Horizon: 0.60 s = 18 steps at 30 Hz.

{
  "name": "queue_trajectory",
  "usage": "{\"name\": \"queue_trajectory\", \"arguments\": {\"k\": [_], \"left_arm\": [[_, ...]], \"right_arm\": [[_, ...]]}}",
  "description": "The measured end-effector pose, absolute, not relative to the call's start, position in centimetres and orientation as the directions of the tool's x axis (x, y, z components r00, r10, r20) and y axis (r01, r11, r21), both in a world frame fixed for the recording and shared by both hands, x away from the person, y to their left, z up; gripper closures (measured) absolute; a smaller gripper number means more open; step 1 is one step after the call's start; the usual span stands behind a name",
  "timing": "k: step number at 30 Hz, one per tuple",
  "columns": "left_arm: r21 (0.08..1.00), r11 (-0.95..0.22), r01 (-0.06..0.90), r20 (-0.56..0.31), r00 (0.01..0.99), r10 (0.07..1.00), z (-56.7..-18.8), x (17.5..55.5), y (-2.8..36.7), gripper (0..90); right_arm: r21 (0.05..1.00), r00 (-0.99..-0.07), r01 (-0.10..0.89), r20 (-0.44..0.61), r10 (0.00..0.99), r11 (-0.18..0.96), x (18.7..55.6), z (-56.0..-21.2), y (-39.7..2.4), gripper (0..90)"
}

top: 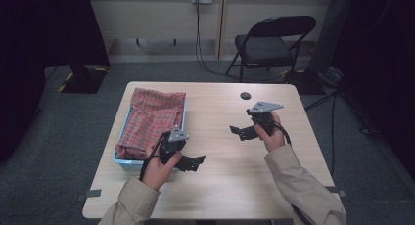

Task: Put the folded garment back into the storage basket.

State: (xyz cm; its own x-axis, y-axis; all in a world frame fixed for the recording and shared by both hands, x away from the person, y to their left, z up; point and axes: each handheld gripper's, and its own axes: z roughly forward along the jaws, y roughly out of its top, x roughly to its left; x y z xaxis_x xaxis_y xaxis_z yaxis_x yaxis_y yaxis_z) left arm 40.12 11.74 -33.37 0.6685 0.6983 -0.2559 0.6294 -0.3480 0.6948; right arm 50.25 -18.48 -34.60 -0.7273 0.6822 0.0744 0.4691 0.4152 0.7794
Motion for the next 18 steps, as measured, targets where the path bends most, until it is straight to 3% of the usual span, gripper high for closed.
{"name": "queue_trajectory", "arguments": {"k": [18], "left_arm": [[0.694, -0.370, 0.617, -0.261, 0.696, 0.669, -33.7, 40.2, 9.7, 5.3]], "right_arm": [[0.775, -0.716, 0.479, 0.075, 0.694, 0.411, 49.7, -34.7, -20.2, 0.3]]}}
